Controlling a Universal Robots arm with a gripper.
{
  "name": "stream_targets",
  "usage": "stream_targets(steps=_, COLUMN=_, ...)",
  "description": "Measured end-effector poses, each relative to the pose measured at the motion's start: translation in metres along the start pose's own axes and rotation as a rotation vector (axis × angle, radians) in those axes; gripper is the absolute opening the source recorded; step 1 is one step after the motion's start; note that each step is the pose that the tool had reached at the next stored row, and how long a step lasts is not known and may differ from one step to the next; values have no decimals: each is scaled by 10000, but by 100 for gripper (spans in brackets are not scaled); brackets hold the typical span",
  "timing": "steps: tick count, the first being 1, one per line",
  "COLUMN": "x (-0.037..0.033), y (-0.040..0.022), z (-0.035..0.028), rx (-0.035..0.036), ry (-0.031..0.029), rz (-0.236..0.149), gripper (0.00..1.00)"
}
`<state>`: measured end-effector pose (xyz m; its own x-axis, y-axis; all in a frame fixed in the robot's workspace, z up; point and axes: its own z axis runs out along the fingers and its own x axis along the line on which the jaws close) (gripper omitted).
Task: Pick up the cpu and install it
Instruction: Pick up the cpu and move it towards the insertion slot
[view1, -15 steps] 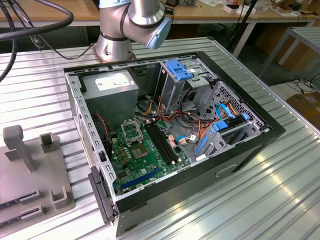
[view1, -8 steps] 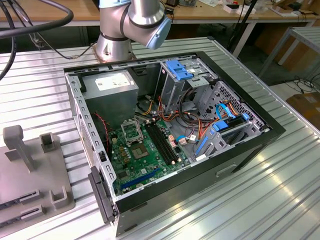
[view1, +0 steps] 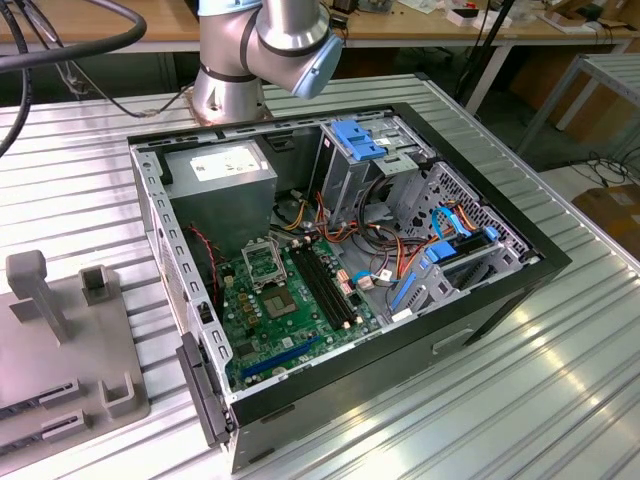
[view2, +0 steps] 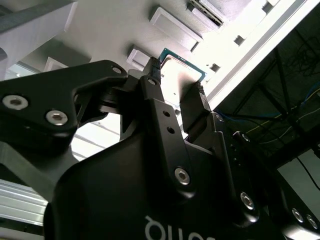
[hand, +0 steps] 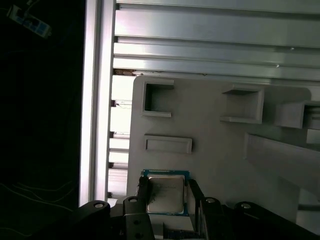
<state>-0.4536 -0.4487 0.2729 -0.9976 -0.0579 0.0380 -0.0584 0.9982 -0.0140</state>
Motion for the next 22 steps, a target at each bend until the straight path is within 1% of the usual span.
stream_targets(steps=12, x=1, y=-1, z=-35, rx=1, ry=-1, rz=0, gripper=41)
stream_targets(steps=22, x=3, y=-1, z=-85, rx=-1, ry=0, rz=0, gripper=41)
